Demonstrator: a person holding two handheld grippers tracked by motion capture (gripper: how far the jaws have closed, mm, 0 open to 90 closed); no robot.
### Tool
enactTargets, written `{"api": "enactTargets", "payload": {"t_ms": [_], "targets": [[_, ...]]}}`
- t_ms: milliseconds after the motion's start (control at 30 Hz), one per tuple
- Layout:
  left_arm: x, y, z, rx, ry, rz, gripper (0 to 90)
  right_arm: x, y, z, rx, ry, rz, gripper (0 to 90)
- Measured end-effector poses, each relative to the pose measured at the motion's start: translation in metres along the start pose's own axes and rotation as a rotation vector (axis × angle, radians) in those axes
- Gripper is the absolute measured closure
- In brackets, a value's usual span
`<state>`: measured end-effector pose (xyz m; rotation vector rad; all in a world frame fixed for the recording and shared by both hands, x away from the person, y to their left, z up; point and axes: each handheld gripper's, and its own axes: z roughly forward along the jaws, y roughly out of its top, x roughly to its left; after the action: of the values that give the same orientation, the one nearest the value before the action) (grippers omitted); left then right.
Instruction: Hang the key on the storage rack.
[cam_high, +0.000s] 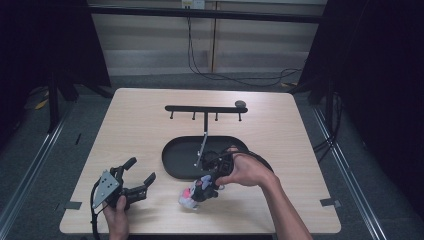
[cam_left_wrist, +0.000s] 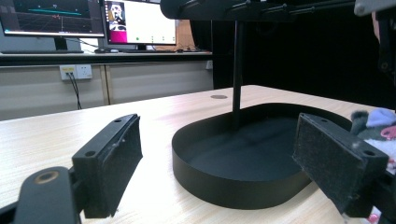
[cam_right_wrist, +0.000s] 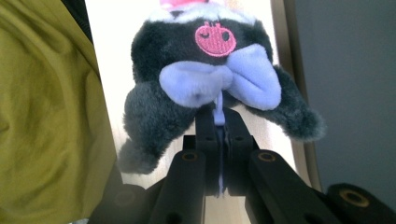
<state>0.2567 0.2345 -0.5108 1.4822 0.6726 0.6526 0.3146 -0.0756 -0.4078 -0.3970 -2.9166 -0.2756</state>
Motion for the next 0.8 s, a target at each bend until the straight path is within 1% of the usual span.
{"api": "enactTargets", "payload": {"t_ms": [33,133,167,200,233,333,433,467,600,633,700,767,800], "targets": [[0.0,0.0,0.0,0.0,0.0,0.0,15.2,0.0,0.0,-0.002,-0.001,-0.001,0.006,87.4],[0.0,0.0,0.0,0.0,0.0,0.0,15.2,0.0,0.001,-0.007,-0.004,-0.01,-0.005,87.4],[0.0,0.0,0.0,0.0,0.0,0.0,15.2,0.001,0.002,-0.008,0.003,-0.01,-0.003,87.4],[0.0,0.0,0.0,0.0,0.0,0.0,15.2,0.002,0.003,-0.009,0.005,-0.012,-0.011,87.4],[0.0,0.0,0.0,0.0,0.0,0.0,15.2,0.003,0.004,-0.01,0.009,-0.012,-0.006,87.4],[0.0,0.0,0.0,0.0,0.0,0.0,15.2,0.003,0.005,-0.012,0.004,-0.019,-0.013,87.4],[0.0,0.0,0.0,0.0,0.0,0.0,15.2,0.004,0.005,-0.018,-0.001,-0.03,-0.016,87.4],[0.0,0.0,0.0,0.0,0.0,0.0,15.2,0.004,0.005,-0.022,-0.023,-0.034,-0.012,87.4],[0.0,0.0,0.0,0.0,0.0,0.0,15.2,0.004,0.004,-0.031,-0.031,-0.048,-0.012,87.4],[0.0,0.0,0.0,0.0,0.0,0.0,15.2,0.004,0.004,-0.031,-0.031,-0.048,-0.012,87.4],[0.0,0.0,0.0,0.0,0.0,0.0,15.2,0.004,0.004,-0.036,-0.052,-0.047,-0.006,87.4],[0.0,0.0,0.0,0.0,0.002,0.0,15.2,0.004,0.005,-0.039,-0.061,-0.051,-0.012,87.4],[0.0,0.0,0.0,0.0,0.0,0.0,15.2,0.004,0.005,-0.041,-0.063,-0.049,-0.007,87.4]]}}
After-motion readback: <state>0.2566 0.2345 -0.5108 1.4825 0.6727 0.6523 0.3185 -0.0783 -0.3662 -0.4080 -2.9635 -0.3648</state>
